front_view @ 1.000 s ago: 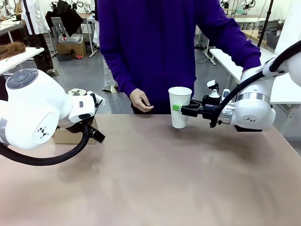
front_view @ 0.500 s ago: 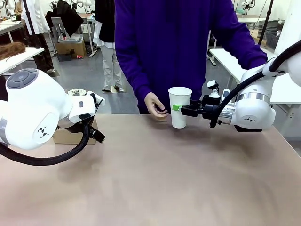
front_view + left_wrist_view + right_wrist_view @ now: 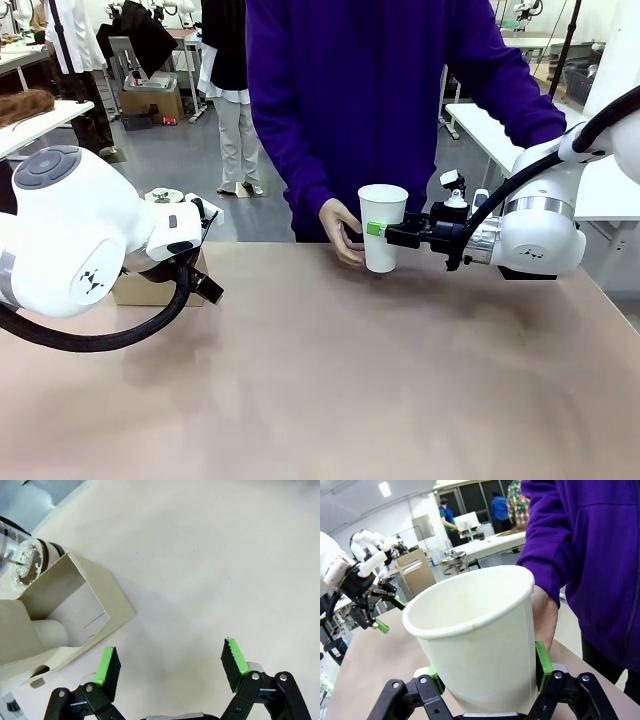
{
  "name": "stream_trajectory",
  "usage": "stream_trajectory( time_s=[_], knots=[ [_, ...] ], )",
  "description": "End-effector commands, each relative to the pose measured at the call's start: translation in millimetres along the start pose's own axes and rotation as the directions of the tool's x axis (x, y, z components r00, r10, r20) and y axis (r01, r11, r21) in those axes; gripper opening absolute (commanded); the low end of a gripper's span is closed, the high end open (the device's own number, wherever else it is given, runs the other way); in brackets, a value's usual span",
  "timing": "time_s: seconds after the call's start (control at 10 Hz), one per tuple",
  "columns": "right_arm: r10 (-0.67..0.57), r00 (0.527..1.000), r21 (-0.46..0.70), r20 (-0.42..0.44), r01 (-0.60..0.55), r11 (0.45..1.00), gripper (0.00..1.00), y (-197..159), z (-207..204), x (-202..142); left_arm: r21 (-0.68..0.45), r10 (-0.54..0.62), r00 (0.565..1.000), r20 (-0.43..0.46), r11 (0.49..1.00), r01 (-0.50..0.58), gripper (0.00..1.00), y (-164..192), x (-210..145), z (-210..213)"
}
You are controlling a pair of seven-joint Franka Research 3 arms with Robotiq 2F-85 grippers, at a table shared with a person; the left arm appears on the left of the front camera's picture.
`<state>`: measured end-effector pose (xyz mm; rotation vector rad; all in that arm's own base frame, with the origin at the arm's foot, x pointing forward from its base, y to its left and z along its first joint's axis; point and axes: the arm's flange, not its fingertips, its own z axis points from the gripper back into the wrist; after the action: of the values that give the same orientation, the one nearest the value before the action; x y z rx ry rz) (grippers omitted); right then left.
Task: Pour a drink into a cup and package it in a carrier.
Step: When a person places the Paper Cup Lid on the 600 ml Paper Cup , lift the 600 ml Paper Cup.
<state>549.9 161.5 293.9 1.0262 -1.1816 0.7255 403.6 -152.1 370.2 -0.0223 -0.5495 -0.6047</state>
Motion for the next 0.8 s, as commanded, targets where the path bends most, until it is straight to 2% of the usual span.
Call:
stream_trajectory(
  time_s=[0.0,0.7],
  knots=[
    [0.005,1.000,-0.013,-0.004,-0.005,1.000,0.80,2.2,-1.9,3.0,-0.002,0.001,1.000,0.001,1.000,-0.001,1.00,0.3,-0.2,0.4],
    [0.005,1.000,-0.013,-0.004,-0.005,1.000,0.80,2.2,-1.9,3.0,-0.002,0.001,1.000,0.001,1.000,-0.001,1.00,0.3,-0.2,0.4]
  ],
)
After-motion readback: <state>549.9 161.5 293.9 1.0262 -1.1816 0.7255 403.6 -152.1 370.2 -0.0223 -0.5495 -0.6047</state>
